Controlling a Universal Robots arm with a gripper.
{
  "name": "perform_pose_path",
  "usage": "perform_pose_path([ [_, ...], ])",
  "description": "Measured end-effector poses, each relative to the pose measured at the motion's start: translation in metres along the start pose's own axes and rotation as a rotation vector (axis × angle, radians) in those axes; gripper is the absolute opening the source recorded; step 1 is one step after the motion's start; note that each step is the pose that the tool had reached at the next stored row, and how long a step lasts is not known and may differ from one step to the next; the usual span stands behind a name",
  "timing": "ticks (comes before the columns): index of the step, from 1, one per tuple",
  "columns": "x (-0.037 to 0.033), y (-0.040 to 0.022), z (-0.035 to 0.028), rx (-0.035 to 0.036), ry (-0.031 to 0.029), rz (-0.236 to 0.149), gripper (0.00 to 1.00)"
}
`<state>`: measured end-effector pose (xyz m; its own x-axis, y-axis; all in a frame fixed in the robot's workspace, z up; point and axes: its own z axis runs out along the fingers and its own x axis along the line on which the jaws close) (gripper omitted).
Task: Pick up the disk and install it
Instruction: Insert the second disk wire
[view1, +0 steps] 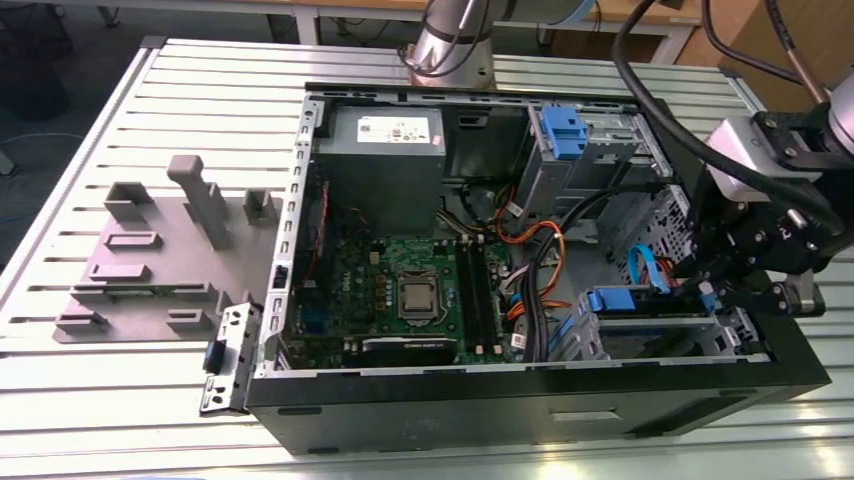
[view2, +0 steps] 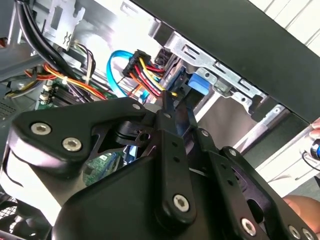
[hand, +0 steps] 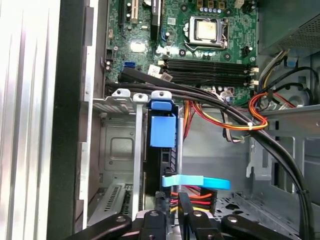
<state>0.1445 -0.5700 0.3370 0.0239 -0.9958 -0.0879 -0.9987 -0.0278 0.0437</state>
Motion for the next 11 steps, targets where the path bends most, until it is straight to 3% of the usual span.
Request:
perform_pose_path([
  [3,-0.0044,-0.0001,0.0003,0.0001,-0.0029,0.0,0.24],
  [11,-0.0047,-0.0004,0.0031,0.0003,-0.0094,0.0,0.24],
])
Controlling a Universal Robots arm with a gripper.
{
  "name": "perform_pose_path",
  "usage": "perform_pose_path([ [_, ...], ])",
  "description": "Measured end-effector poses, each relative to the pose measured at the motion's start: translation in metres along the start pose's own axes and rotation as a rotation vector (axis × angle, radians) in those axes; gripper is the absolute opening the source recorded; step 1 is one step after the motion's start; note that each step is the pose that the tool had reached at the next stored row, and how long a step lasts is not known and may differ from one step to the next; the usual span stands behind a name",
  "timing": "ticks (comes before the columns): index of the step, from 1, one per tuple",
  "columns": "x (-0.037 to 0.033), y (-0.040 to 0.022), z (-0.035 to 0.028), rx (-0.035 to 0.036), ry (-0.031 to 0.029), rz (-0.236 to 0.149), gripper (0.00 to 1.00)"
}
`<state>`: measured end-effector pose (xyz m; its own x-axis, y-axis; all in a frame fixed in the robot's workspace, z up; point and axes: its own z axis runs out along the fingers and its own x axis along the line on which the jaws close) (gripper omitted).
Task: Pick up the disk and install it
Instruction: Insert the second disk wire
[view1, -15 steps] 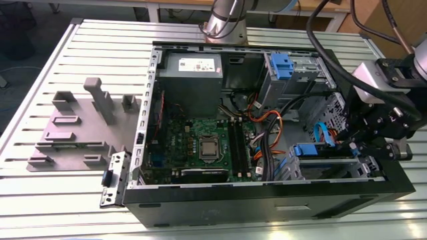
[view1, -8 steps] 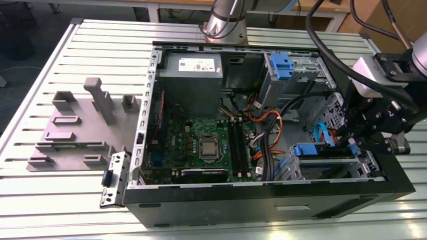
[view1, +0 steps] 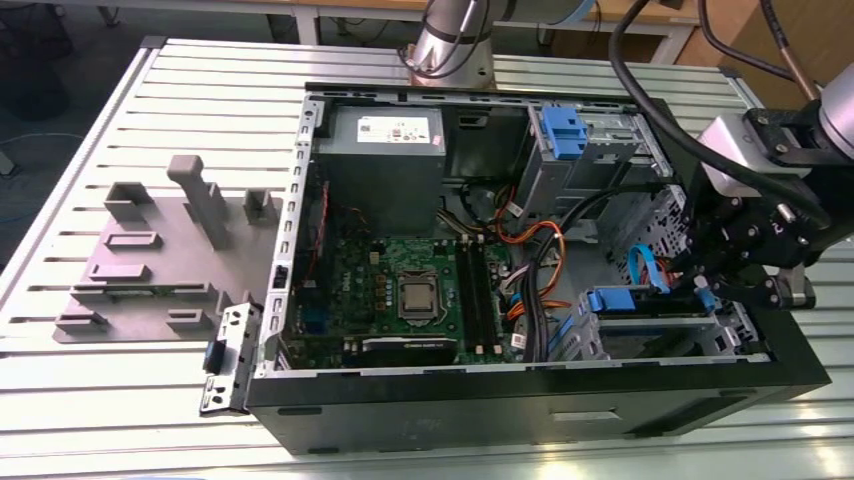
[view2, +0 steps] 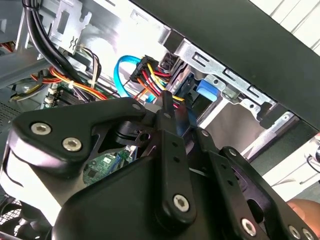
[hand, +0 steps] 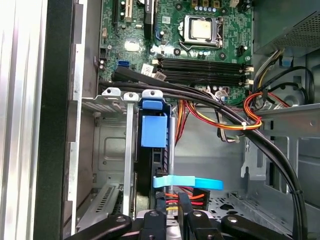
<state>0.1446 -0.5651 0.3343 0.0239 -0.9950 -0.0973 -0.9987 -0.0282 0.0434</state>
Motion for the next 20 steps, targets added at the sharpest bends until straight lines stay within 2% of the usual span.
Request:
perform_pose_path([
  [2,0.0,0.0,0.0002,0.0,-0.0022,0.0,0.24],
  [5,0.0,0.0,0.0004,0.0002,-0.009,0.0,0.24],
  [8,0.0,0.0,-0.0002,0.0002,-0.0096,0.0,0.24],
  [14,-0.0016,0.0007,-0.0161,0.0002,-0.0094,0.0,0.24],
  [20,-0.0018,0.0008,-0.0183,0.0002,-0.0094,0.0,0.24],
])
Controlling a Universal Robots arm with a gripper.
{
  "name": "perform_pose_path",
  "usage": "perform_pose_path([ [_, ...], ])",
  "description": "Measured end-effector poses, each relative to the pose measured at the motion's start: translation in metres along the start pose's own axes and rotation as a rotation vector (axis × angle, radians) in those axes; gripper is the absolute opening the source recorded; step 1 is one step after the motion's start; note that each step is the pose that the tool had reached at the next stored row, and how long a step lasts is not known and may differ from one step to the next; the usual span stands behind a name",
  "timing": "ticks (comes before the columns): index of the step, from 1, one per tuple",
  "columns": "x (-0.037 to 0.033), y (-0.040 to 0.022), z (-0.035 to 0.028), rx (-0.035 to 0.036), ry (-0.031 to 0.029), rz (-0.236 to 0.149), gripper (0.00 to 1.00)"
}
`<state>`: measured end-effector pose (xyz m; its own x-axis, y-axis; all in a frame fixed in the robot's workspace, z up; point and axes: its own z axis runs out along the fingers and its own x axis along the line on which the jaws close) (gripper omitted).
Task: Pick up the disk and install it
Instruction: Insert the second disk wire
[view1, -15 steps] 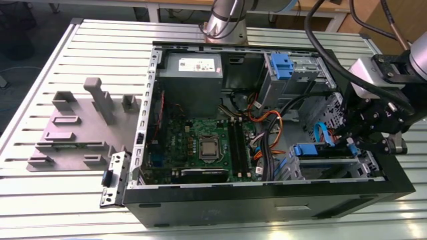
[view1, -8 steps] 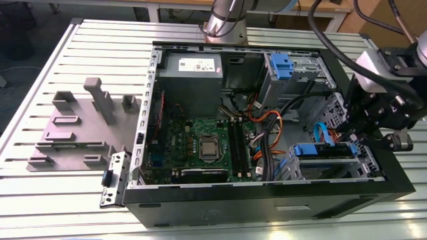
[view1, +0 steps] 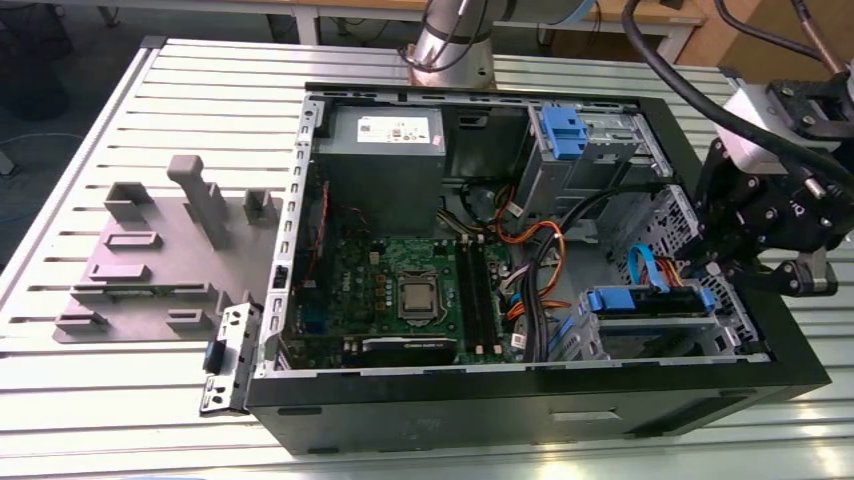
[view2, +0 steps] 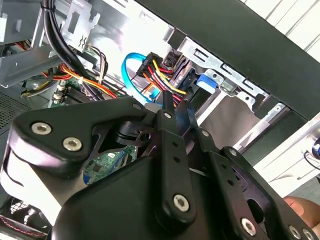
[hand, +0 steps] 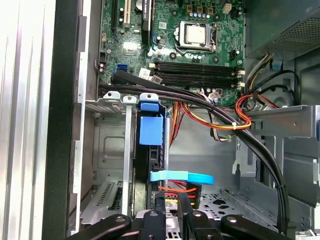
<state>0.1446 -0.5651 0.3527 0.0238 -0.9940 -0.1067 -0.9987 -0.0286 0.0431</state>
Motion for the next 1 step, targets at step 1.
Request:
perform_pose_path([
  [1,0.0,0.0,0.0,0.0,0.0,0.0,0.24],
])
